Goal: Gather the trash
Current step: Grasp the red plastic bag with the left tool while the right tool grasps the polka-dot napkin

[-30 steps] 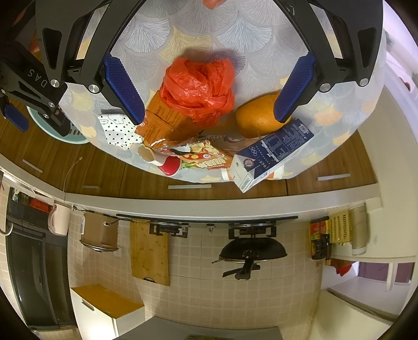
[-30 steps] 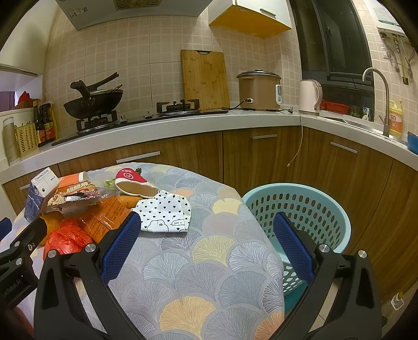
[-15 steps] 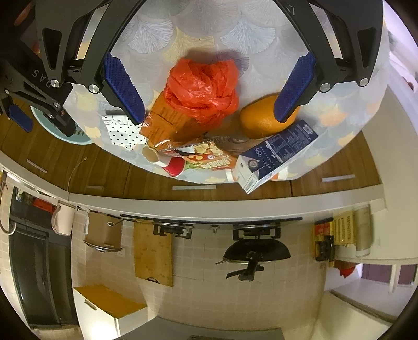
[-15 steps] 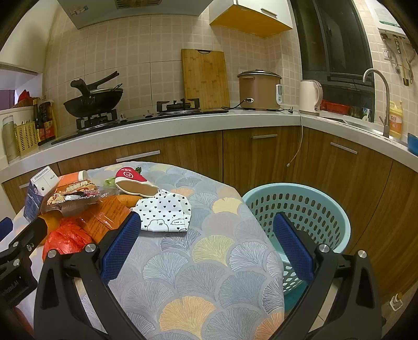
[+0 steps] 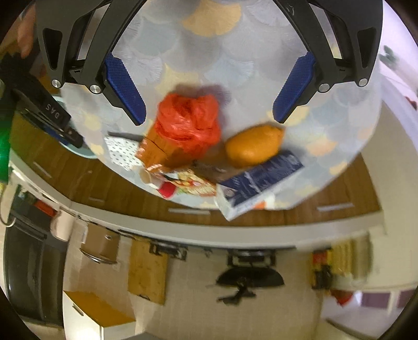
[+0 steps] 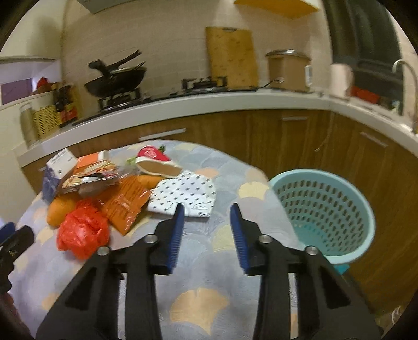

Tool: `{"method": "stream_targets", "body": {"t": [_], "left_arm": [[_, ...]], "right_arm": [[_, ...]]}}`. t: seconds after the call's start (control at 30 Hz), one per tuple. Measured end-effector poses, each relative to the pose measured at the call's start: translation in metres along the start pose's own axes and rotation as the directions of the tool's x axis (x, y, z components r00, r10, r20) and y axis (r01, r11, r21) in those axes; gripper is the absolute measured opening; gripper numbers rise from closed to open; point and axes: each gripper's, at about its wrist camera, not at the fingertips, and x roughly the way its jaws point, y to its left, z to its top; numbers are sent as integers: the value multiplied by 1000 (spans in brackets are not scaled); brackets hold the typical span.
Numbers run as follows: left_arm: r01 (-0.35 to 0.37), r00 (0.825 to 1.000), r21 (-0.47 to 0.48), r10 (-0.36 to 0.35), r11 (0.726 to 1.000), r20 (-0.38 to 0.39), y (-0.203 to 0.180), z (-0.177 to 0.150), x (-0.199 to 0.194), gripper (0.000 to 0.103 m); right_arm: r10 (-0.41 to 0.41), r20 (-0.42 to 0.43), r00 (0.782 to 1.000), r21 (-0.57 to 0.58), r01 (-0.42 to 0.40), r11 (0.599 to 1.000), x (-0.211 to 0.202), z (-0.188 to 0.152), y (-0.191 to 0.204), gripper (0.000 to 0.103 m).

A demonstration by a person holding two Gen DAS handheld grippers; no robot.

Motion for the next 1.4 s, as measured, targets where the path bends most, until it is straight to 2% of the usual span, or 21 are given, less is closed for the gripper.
{"method": "stream_targets", "body": {"t": [0.17, 0.27, 0.33, 0.37, 0.4, 0.53, 0.67, 0.73, 0.87, 0.93, 1.07, 1.17, 1.23, 1.27, 1.33, 1.37, 1.4], "left_arm": [[57, 996, 19, -56, 998, -71, -12, 17, 23, 94], [38, 995, 13, -37, 999, -98, -17, 22, 42, 94], [22, 993, 4, -21, 1000, -116, -19, 21, 57, 91], [12, 992, -1, -12, 1000, -127, -19, 21, 63, 90], [7, 990, -8, -8, 1000, -142, -18, 19, 69, 87], [-2, 982, -32, -4, 999, -189, -13, 15, 84, 82], [4, 979, -50, -15, 999, -202, -9, 10, 89, 81], [28, 977, -63, -41, 998, -211, -9, 10, 92, 75], [46, 974, -70, -61, 996, -219, -9, 9, 95, 72], [54, 974, -64, -67, 997, -218, -10, 8, 97, 62], [26, 979, -9, -28, 1000, -200, -23, 7, 94, 56], [8, 983, 22, -4, 1000, -183, -28, 5, 91, 51], [0, 984, 36, 6, 999, -176, -31, 5, 89, 49], [-4, 985, 41, 11, 999, -173, -32, 5, 88, 49], [-8, 985, 47, 16, 999, -170, -34, 7, 88, 48], [-9, 986, 54, 18, 998, -166, -36, 7, 86, 47], [-6, 987, 61, 16, 998, -161, -37, 7, 85, 47]], "right_arm": [[45, -50, 998, -43, -47, 998, 18, 26, -7, 31], [57, -96, 994, -77, -64, 995, 36, 38, -9, 31], [75, -128, 989, -89, -87, 992, 48, 42, -8, 40], [84, -140, 987, -96, -98, 991, 54, 43, -8, 51], [88, -149, 985, -108, -105, 989, 60, 44, -6, 56], [97, -198, 975, -124, -123, 985, 86, 46, -4, 56], [107, -241, 965, -121, -140, 983, 106, 46, -6, 56], [104, -257, 961, -136, -142, 980, 113, 43, -3, 57], [97, -299, 949, -150, -147, 978, 127, 42, 3, 63], [102, -313, 944, -144, -153, 978, 131, 41, 2, 65], [122, -355, 927, -111, -171, 979, 139, 40, -2, 68], [103, -356, 929, -134, -160, 978, 139, 38, 2, 68], [101, -351, 931, -148, -161, 976, 137, 37, 4, 51], [96, -344, 934, -156, -158, 975, 134, 36, 5, 36], [100, -318, 943, -163, -159, 974, 126, 36, 6, 20], [102, -304, 947, -164, -157, 974, 122, 36, 5, 4], [101, -292, 951, -160, -153, 975, 117, 35, 3, 2]]}}
